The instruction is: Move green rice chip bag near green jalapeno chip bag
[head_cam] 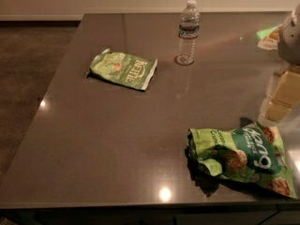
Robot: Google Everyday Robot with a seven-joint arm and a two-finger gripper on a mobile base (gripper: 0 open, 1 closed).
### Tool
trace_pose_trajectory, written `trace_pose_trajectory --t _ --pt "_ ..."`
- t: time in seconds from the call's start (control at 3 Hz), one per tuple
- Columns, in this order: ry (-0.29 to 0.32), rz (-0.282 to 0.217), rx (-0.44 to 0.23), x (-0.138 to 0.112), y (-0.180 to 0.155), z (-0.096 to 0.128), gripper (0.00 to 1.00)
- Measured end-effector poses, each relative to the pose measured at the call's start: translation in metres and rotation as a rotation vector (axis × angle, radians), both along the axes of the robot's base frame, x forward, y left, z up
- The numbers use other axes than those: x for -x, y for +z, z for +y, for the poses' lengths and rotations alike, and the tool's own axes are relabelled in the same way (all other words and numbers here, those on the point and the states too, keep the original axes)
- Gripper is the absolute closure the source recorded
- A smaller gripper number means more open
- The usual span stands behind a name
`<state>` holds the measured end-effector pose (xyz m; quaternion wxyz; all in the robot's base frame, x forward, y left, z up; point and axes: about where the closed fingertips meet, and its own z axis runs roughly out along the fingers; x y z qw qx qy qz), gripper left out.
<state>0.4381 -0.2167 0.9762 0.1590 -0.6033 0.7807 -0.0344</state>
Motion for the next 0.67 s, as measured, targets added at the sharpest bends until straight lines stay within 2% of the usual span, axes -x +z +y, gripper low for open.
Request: trace_pose_trajectory --t 0.33,0.67 --pt "0.000 0.000 0.000 0.0000 0.0000 0.0000 0.00" --pt "0.015 0.020 0.009 0.0024 0.0011 0.0009 0.00"
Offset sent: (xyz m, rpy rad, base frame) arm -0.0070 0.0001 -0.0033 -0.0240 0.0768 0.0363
